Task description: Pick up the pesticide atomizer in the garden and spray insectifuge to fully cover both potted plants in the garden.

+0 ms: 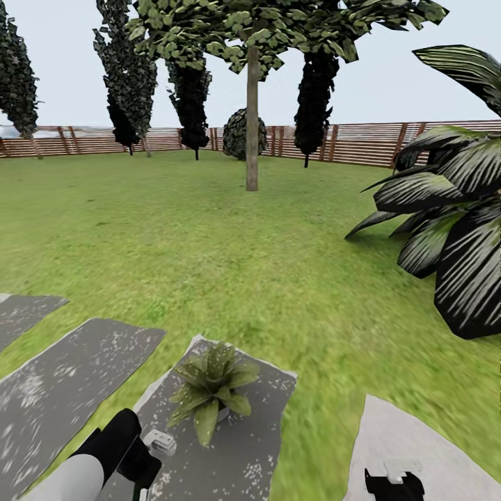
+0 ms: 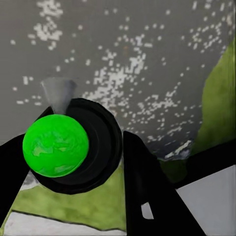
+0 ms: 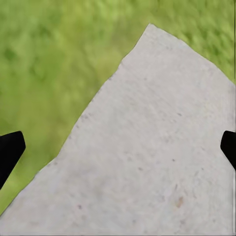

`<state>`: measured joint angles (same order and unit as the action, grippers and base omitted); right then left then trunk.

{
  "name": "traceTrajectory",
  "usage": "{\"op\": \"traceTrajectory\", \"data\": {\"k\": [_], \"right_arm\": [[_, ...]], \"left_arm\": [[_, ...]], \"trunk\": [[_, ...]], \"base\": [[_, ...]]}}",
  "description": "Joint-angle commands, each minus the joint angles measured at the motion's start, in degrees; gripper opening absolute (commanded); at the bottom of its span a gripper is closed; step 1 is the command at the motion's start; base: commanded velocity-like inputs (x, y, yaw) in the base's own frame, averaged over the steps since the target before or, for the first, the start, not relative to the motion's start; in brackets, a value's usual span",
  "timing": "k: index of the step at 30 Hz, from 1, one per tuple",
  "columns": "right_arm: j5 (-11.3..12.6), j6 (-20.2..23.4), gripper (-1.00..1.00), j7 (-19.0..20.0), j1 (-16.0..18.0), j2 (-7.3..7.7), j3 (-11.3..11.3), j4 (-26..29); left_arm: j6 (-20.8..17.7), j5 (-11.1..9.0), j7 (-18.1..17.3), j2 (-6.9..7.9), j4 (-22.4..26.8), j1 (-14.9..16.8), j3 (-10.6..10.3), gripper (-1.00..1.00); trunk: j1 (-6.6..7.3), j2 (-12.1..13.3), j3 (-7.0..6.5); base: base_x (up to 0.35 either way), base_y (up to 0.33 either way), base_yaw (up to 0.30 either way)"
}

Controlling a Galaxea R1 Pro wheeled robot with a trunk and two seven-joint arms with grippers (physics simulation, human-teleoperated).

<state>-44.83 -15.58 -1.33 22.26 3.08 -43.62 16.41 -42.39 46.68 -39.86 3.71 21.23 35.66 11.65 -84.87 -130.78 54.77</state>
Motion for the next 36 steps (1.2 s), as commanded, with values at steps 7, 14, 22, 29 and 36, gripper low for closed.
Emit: {"op": "traceTrajectory", "data": {"k": [7,14,22,29,36], "right_arm": [[-0.59,-0.24,1.0,-0.16,0.07,0.0,-0.41,-0.15],[-0.59,-0.24,1.0,-0.23,0.07,0.0,-0.43,-0.15],[-0.58,-0.24,1.0,-0.25,0.07,0.0,-0.41,-0.15],[-0.65,-0.32,1.0,0.04,0.07,0.08,-0.42,-1.77],[-0.62,-0.46,1.0,-0.12,0.07,0.58,-0.49,-3.4]], "left_arm": [[-0.15,0.69,-0.48,-0.18,-0.71,0.02,0.48,-1.0],[-0.15,0.78,-0.48,0.11,-0.67,0.02,0.63,-1.0],[-0.15,0.86,-0.46,-0.44,-0.75,0.02,0.42,-1.0],[-1.23,1.42,-2.36,0.07,-0.01,1.05,-2.18,-1.0],[-5.99,1.65,-11.2,-0.4,0.4,3.25,-10.24,-1.0]], "trunk": [[0.01,-0.02,0.05],[0.01,-0.02,0.05],[0.01,-0.02,0.05],[0.01,-0.02,0.05],[0.01,-0.02,0.05]], "base": [[-0.011,-0.269,0.076],[0.054,-0.158,0.263],[0.08,-0.025,0.275],[0.001,0.0,0.053],[0.001,0.0,0.0]]}}
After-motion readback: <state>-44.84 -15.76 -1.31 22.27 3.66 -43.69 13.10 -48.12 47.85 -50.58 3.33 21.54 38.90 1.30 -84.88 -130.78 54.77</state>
